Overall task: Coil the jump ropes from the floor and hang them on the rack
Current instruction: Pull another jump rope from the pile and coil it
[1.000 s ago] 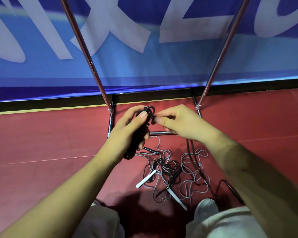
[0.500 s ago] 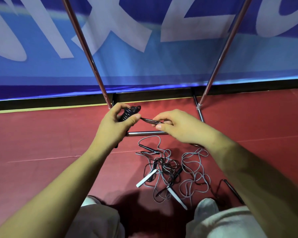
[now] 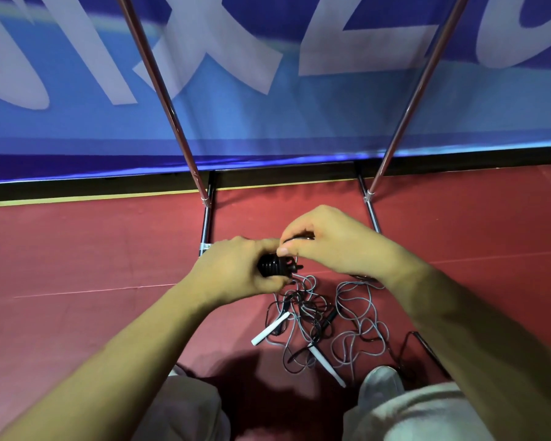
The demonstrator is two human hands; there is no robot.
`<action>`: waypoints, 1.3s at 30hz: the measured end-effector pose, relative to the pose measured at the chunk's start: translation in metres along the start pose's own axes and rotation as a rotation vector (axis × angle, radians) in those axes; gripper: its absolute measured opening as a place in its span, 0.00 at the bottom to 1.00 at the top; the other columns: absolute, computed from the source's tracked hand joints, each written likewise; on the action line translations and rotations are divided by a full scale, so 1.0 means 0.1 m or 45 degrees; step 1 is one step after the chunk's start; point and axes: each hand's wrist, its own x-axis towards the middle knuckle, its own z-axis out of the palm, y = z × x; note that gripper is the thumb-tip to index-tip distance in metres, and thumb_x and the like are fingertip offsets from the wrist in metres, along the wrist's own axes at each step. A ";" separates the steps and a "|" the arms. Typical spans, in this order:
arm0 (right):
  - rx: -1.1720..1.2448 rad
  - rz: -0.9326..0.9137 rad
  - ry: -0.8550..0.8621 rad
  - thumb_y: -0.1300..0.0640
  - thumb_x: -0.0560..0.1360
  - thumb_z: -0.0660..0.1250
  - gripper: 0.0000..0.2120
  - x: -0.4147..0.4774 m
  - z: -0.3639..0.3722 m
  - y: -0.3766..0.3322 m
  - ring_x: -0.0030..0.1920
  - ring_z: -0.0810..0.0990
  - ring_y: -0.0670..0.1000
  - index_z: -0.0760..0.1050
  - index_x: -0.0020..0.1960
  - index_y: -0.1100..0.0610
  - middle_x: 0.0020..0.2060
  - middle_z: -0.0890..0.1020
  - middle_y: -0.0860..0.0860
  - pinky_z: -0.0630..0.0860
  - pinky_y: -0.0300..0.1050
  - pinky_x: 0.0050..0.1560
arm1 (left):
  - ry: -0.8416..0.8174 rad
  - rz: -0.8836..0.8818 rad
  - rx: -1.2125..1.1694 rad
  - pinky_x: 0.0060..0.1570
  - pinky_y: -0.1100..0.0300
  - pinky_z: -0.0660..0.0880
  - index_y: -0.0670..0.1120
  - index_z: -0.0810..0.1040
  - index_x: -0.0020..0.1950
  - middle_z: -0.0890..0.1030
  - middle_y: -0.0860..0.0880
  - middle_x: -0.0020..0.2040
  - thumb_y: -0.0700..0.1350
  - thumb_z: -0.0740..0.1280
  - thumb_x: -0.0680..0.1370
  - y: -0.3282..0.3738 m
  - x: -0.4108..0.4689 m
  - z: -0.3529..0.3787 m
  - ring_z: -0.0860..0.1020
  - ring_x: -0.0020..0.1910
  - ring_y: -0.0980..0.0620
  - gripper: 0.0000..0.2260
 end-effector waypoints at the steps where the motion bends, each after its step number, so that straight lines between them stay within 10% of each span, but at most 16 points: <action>1: 0.039 -0.006 0.044 0.56 0.74 0.72 0.05 0.00 -0.02 0.01 0.36 0.77 0.42 0.84 0.42 0.55 0.34 0.84 0.47 0.73 0.38 0.42 | -0.009 0.015 -0.084 0.41 0.57 0.76 0.67 0.73 0.57 0.81 0.60 0.36 0.73 0.66 0.64 0.02 -0.01 -0.02 0.81 0.41 0.54 0.24; 8: 0.367 0.129 0.261 0.56 0.73 0.74 0.09 0.04 -0.06 0.10 0.23 0.65 0.42 0.77 0.42 0.61 0.21 0.72 0.45 0.63 0.35 0.26 | 0.086 0.064 -0.999 0.25 0.62 0.67 0.42 0.77 0.45 0.78 0.37 0.35 0.60 0.73 0.73 0.18 -0.04 -0.07 0.71 0.28 0.51 0.20; 15: 0.306 0.204 0.126 0.53 0.80 0.65 0.10 0.05 -0.05 0.10 0.23 0.72 0.46 0.81 0.46 0.57 0.25 0.76 0.49 0.68 0.40 0.28 | 0.176 0.037 -1.762 0.27 0.60 0.68 0.47 0.75 0.60 0.77 0.42 0.35 0.56 0.64 0.78 0.18 0.04 -0.11 0.70 0.25 0.47 0.16; 23: 0.167 0.207 0.085 0.55 0.81 0.61 0.09 0.05 0.03 0.15 0.26 0.70 0.41 0.81 0.52 0.52 0.24 0.74 0.43 0.71 0.35 0.34 | 0.104 -0.269 -2.203 0.29 0.60 0.71 0.46 0.75 0.56 0.76 0.45 0.38 0.58 0.63 0.77 0.07 0.08 -0.21 0.70 0.26 0.48 0.16; 26: 0.054 0.187 0.097 0.57 0.81 0.62 0.09 0.04 -0.03 0.11 0.29 0.73 0.35 0.81 0.52 0.53 0.23 0.73 0.31 0.66 0.27 0.34 | 0.100 -0.242 -2.122 0.31 0.59 0.72 0.46 0.74 0.58 0.78 0.44 0.41 0.47 0.68 0.76 0.02 0.09 -0.24 0.72 0.28 0.47 0.12; 33: -0.156 0.074 -0.028 0.55 0.79 0.63 0.14 0.04 0.04 0.01 0.28 0.60 0.47 0.75 0.39 0.63 0.26 0.64 0.49 0.59 0.41 0.30 | 0.295 -0.575 -1.488 0.27 0.62 0.68 0.54 0.80 0.59 0.83 0.46 0.40 0.41 0.75 0.73 -0.01 0.11 -0.16 0.75 0.27 0.47 0.16; 39: -0.451 -0.017 -0.276 0.58 0.75 0.65 0.10 -0.04 0.09 -0.04 0.27 0.68 0.47 0.75 0.36 0.59 0.24 0.70 0.51 0.65 0.43 0.31 | -0.128 -0.203 -0.579 0.34 0.66 0.73 0.58 0.77 0.58 0.80 0.58 0.40 0.48 0.75 0.71 -0.06 0.09 -0.02 0.78 0.33 0.58 0.17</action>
